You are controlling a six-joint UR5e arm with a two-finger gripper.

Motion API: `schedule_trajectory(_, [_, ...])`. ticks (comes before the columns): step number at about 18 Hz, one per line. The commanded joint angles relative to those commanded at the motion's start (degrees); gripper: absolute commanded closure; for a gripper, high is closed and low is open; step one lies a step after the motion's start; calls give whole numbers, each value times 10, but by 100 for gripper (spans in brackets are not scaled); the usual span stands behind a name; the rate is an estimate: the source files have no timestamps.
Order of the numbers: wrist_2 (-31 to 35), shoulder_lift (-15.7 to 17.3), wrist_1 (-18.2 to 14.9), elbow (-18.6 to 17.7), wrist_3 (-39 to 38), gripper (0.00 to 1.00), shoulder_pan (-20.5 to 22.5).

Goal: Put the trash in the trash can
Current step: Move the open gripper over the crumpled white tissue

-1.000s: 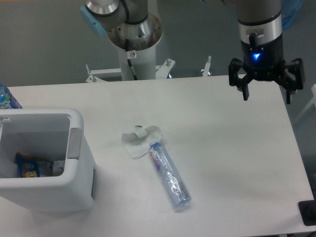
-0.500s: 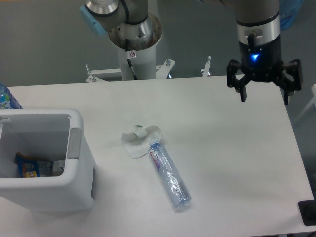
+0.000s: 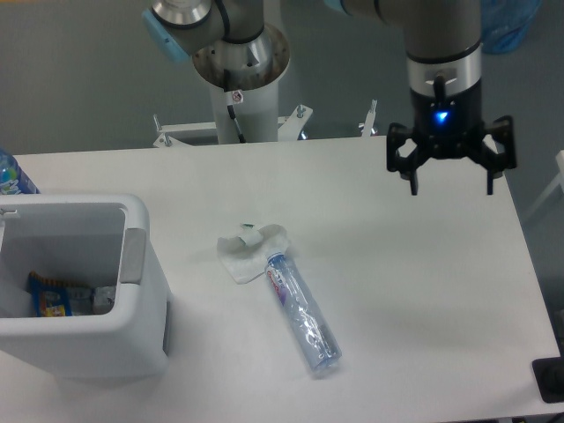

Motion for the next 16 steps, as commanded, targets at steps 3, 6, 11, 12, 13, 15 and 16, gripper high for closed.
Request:
schedule_trajectory(3, [0,11,7,-32,-10,0,-5])
schedule_trajectory(6, [3,23,7,-75,-46,0,-21])
schedule_trajectory(11, [-1,29,7,-142,-75,0,-42])
schedule_trajectory(12, [2,26,7,-156,-83,0,-51])
schedule_trajectory(13, [4,23,8,-167,-86,0,-55])
schedule_trajectory(15, [2,12,10,-192,-86,0,-60])
schedule_trajectory(16, [2,8,10,-200,-86,0,-64])
